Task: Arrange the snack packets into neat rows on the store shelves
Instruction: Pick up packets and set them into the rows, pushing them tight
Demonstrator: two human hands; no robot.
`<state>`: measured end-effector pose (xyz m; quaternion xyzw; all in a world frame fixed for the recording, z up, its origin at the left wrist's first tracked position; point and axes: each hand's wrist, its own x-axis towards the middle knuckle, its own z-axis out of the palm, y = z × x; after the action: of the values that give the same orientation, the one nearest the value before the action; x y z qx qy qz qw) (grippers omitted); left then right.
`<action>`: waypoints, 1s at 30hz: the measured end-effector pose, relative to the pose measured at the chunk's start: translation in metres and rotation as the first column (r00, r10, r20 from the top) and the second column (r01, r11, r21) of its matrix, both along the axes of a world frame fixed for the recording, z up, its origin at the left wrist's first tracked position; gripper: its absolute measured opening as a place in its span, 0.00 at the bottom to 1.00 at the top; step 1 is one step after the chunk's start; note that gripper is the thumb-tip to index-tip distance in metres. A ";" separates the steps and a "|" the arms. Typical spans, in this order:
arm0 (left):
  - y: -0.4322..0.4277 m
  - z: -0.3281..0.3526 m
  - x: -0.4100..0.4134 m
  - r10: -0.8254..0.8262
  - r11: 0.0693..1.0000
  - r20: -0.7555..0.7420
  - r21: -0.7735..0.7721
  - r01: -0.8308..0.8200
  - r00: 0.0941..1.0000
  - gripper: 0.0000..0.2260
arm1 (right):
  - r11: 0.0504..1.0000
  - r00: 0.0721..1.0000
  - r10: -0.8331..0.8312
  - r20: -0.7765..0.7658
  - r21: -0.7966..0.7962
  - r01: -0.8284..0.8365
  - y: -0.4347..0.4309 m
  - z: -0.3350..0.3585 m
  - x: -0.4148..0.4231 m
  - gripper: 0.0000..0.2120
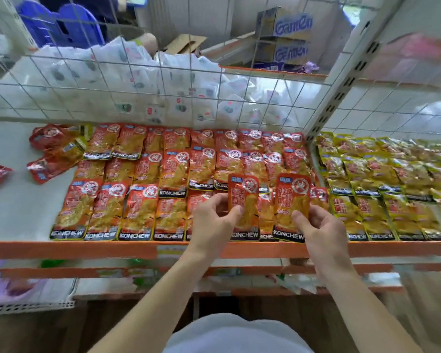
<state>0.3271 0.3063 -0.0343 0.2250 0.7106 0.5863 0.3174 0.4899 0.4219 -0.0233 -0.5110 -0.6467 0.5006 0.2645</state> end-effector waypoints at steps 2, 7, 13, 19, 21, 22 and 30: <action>0.016 -0.001 0.014 -0.034 0.999 -0.021 -0.009 0.034 0.999 0.05 | 1.000 1.000 -0.021 0.023 0.012 0.021 0.016 0.000 0.015 0.02; 0.051 -0.002 0.038 -0.087 0.996 -0.117 -0.036 0.083 0.989 0.10 | 0.997 0.999 -0.048 0.018 0.060 0.046 0.050 0.005 0.042 0.08; 0.068 -0.005 0.054 -0.093 0.994 -0.274 -0.083 0.073 0.957 0.24 | 0.998 0.999 0.019 0.050 0.061 -0.022 0.069 -0.001 0.051 0.05; 0.072 -0.008 0.055 -0.222 0.973 -0.440 -0.159 0.167 0.870 0.30 | 0.983 0.977 0.122 0.173 0.118 -0.144 0.075 -0.002 0.049 0.03; 0.073 -0.012 0.057 -0.286 0.955 -0.556 -0.231 0.185 0.781 0.26 | 0.966 0.959 0.133 0.250 0.185 -0.183 0.078 -0.004 0.049 0.02; 0.073 -0.013 0.058 -0.305 0.948 -0.598 -0.262 0.178 0.741 0.25 | 0.956 0.947 0.132 0.294 0.215 -0.200 0.079 -0.006 0.050 0.02; 0.075 -0.038 0.065 -0.250 0.961 -0.850 -0.276 0.013 0.464 0.19 | 0.908 0.866 0.086 0.493 0.318 -0.272 0.080 -0.028 0.056 0.25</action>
<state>0.3917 0.3818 -0.0720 0.5093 0.8152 0.2749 -0.0230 0.5460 0.5019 -0.0513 -0.4925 -0.8204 0.2515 0.1453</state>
